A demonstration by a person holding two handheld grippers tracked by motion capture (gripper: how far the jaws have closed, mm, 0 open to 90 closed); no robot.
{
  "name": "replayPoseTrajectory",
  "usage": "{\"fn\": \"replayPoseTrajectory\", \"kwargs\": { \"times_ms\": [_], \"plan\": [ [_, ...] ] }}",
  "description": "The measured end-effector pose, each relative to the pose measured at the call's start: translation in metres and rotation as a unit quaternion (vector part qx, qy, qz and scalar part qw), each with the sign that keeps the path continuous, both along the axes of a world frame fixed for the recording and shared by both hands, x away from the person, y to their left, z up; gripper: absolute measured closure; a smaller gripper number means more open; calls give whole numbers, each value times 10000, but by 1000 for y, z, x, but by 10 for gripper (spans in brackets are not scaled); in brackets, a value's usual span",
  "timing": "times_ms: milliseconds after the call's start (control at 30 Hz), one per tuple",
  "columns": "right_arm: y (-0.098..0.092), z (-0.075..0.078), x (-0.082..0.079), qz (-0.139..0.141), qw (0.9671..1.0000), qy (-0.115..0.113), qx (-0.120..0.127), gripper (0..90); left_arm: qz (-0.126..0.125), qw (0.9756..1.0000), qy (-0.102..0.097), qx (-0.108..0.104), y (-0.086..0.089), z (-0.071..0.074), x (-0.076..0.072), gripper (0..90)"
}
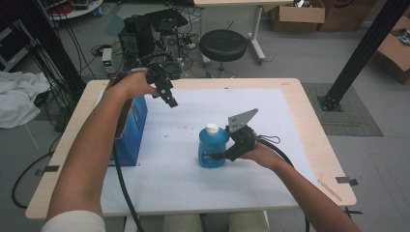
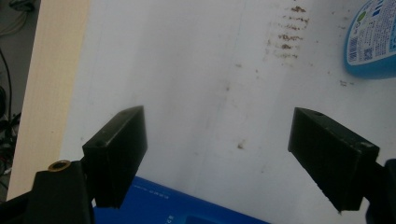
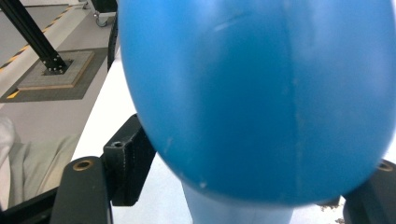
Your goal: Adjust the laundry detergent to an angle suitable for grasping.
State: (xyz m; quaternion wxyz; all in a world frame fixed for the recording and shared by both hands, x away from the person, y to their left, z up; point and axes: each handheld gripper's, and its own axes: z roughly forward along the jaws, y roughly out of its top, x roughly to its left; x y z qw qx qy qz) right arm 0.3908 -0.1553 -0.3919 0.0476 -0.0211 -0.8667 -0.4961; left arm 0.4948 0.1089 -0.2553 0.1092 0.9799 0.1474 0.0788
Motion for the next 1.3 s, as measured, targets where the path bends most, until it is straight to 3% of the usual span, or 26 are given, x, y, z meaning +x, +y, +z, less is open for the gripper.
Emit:
{"fn": "replayPoseTrajectory", "kwargs": {
  "times_ms": [967,1300],
  "plan": [
    [0,-1,2,14,10000,-41,39,359,-4,10000,22,-2,0,-2,0,203],
    [-1,0,3,12,9998,-181,25,421,10,10000,44,13,1,-3,0,203]
  ]
}}
